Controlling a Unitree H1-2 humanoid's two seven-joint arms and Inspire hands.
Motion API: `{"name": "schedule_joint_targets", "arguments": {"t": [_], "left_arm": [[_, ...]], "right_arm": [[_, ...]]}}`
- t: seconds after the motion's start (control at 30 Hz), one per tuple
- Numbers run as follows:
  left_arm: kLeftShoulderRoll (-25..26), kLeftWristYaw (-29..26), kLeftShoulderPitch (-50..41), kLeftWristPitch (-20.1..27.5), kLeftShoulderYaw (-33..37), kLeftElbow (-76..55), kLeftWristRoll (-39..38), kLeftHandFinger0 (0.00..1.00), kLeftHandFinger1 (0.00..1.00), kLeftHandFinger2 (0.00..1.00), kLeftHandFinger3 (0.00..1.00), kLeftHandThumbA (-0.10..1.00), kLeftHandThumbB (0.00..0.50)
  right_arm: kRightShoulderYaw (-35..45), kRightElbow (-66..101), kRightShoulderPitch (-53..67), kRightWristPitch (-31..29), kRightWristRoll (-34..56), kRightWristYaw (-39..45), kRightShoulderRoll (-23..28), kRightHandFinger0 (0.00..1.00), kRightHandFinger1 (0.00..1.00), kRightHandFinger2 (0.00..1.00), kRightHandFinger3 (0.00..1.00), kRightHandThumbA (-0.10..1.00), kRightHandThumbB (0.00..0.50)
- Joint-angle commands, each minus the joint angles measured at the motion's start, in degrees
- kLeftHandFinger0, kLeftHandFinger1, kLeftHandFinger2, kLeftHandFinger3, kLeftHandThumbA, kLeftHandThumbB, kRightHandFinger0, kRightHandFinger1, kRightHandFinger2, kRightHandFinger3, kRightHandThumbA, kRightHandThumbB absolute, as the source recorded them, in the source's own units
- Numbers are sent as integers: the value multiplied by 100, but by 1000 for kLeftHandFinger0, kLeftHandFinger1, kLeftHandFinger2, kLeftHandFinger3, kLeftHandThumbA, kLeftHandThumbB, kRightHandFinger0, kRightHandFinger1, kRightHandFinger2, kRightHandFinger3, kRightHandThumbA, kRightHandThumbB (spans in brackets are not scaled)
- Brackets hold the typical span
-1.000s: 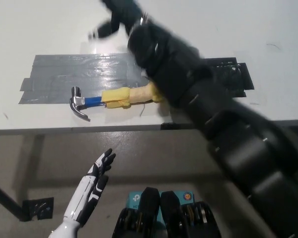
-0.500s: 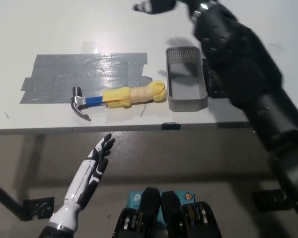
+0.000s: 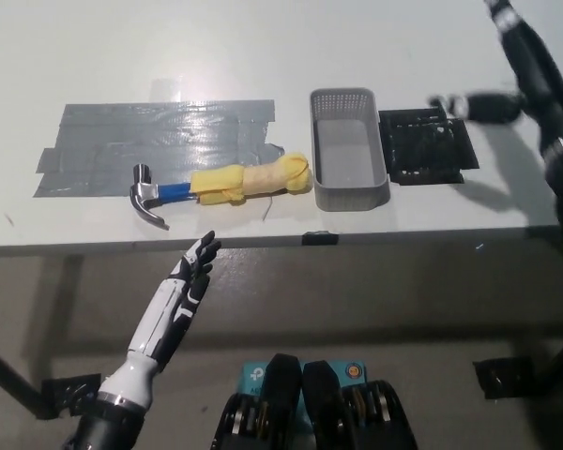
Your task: The robot picks the hammer placed on top of the gray container with right hand and places it on the grey area of the desk
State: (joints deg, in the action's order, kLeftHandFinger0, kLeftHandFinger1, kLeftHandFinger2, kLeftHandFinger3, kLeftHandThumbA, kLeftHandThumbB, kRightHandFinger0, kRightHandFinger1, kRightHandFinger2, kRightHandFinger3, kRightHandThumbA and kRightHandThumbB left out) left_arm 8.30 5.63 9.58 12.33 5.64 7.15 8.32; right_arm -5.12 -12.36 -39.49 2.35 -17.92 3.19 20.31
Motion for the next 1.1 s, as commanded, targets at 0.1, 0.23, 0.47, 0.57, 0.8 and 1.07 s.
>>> {"name": "schedule_joint_targets", "arguments": {"t": [0.1,0.23,0.47,0.57,0.8,1.07], "left_arm": [[-111,-258,234,235,-284,-8,-243,1000,1000,1000,1000,1000,278],[-91,-249,-95,286,-260,-88,-212,1000,1000,1000,1000,1000,275],[-94,-188,-830,361,-244,-299,-174,1000,1000,1000,1000,1000,276],[-87,-131,-1051,380,-253,-369,-188,1000,1000,1000,1000,1000,261],[-17,-66,-1259,304,-353,-428,-241,1000,1000,1000,1000,1000,278],[-12,-108,-1345,379,-404,-410,-195,1000,1000,1000,1000,1000,269]], "right_arm": [[936,5535,3022,216,2418,-131,39,1000,1000,1000,1000,1000,427],[641,4296,3567,-406,2066,-35,-307,1000,1000,1000,1000,1000,367],[387,2119,4006,-1078,1766,-47,-1044,1000,1000,1000,1000,975,248],[389,1592,4109,-1338,1686,-22,-1231,1000,1000,1000,1000,947,237],[361,1185,4319,-1619,1833,110,-1405,1000,1000,1000,1000,900,179],[331,1031,4349,-1629,1845,220,-1332,1000,1000,1000,1000,854,223]]}}
